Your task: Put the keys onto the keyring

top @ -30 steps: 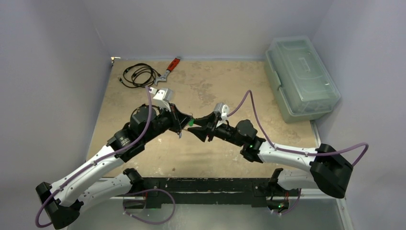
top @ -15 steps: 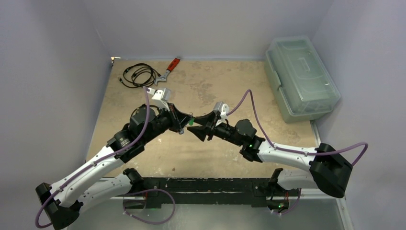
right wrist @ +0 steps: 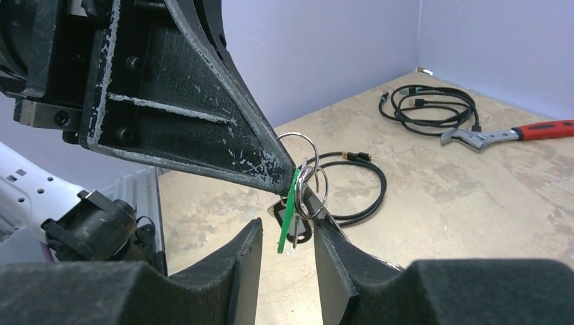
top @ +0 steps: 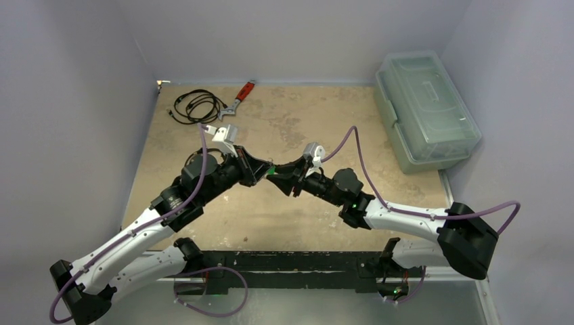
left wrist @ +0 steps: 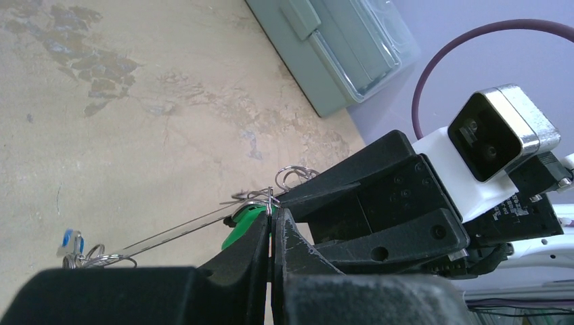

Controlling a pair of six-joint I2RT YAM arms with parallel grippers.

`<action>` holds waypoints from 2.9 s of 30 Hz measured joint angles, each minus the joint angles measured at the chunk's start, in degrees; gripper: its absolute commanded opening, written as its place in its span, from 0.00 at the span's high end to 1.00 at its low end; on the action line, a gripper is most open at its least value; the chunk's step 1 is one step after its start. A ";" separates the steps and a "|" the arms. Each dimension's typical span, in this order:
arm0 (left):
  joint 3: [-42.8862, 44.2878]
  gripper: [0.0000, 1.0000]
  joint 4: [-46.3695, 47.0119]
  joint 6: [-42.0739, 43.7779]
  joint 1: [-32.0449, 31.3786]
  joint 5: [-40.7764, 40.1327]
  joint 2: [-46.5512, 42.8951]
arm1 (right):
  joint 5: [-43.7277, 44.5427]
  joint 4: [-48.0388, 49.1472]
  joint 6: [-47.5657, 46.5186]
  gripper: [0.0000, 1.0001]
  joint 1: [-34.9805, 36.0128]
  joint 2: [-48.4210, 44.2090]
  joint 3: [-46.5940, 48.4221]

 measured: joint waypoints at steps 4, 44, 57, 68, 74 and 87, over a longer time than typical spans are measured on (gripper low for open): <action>-0.68 1.00 0.52 -0.72 0.00 -0.02 -0.44 | 0.61 0.39 0.02 0.69 0.00 0.44 0.20; -2.71 0.03 -8.96 18.25 0.00 -29.07 -8.66 | 1.42 -28.39 11.61 1.00 -2.54 2.51 17.53; -5.35 0.04 -9.40 29.24 0.00 -33.66 -13.66 | 12.39 -64.83 -3.10 1.00 -2.84 16.65 42.21; -5.35 0.04 -12.24 31.50 0.00 -35.15 -14.29 | 24.11 -78.53 -12.39 1.00 -2.64 31.19 56.94; -5.38 0.04 -12.17 31.56 0.00 -37.20 -18.10 | 25.88 -85.26 -13.60 1.00 -2.60 43.06 76.48; -5.38 0.05 -13.27 31.54 0.00 -37.29 -17.35 | 22.51 -80.70 -5.90 1.00 -8.85 45.42 65.40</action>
